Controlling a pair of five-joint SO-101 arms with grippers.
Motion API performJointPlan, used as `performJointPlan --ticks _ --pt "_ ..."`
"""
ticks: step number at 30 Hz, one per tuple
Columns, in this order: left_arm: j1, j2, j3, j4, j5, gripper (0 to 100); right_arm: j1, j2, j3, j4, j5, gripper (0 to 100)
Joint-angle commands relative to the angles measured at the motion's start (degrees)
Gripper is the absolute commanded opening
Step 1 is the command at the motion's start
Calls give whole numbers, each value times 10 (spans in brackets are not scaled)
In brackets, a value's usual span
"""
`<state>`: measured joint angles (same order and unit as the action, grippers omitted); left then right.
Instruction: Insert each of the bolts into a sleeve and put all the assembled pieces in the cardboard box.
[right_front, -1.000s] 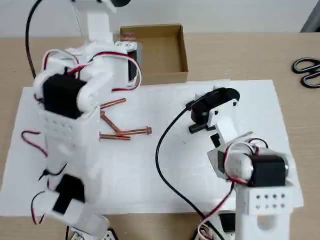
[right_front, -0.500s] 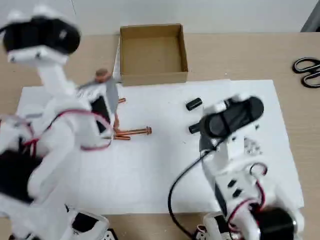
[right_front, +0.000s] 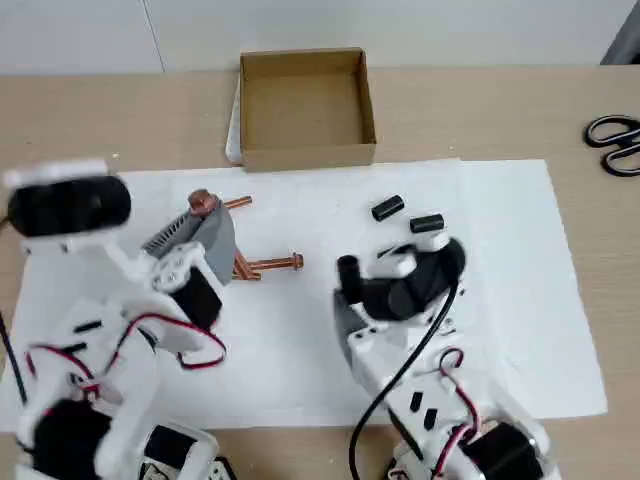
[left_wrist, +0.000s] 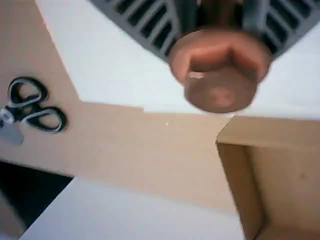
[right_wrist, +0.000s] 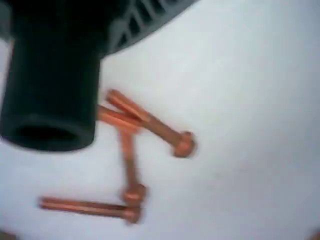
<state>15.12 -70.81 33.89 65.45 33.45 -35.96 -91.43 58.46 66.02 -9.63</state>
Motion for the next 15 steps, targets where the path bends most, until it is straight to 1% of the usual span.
performJointPlan --ticks 1,4,9,12,15 --pt "-1 -105 124 -118 10 6 -30 -38 22 -25 -7 3" --pt "4 -164 197 -156 11 6 -34 -68 41 -21 -7 3" --pt "9 -208 244 -157 24 6 -35 -114 90 -25 -5 3" --pt "52 -216 243 -158 25 6 -73 -125 104 -22 -3 3" --pt "97 -217 236 -158 48 6 -124 -123 112 -29 -3 4"
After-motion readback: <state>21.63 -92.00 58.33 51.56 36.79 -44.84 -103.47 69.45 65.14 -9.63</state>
